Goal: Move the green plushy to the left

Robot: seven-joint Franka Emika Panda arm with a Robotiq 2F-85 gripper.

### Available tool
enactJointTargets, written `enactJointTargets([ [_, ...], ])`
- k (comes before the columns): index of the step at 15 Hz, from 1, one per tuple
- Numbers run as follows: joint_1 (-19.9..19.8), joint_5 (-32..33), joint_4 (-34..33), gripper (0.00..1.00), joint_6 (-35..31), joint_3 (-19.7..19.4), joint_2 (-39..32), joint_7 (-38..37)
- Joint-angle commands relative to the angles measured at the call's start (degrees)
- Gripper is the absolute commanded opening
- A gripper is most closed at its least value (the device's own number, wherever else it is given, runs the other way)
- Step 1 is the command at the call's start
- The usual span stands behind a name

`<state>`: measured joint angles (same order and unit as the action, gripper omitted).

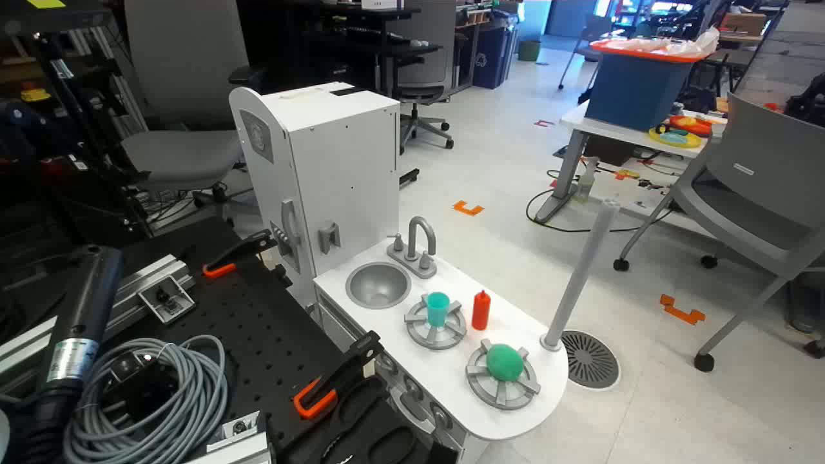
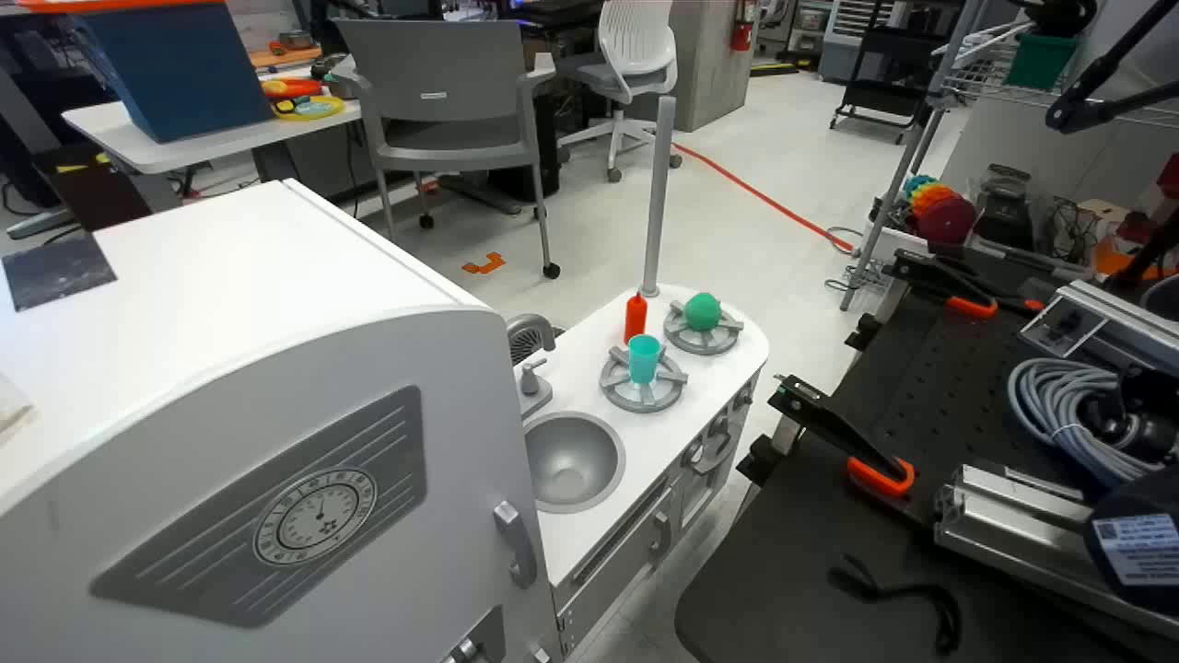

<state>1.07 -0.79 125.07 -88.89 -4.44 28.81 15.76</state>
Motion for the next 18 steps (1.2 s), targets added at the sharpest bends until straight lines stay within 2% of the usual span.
enactJointTargets([
  [1, 0.04, 0.01, -0.16, 1.0, 0.07, -0.02, -0.04, -0.03],
  [7, 0.04, 0.01, -0.23, 1.0, 0.07, -0.02, -0.02, -0.03],
  [10, -0.29, 0.69, -0.75, 1.0, -3.57, -0.27, -3.86, -0.14],
  [18, -4.08, 0.75, -2.74, 1.0, -25.99, -1.21, -29.83, -4.26],
])
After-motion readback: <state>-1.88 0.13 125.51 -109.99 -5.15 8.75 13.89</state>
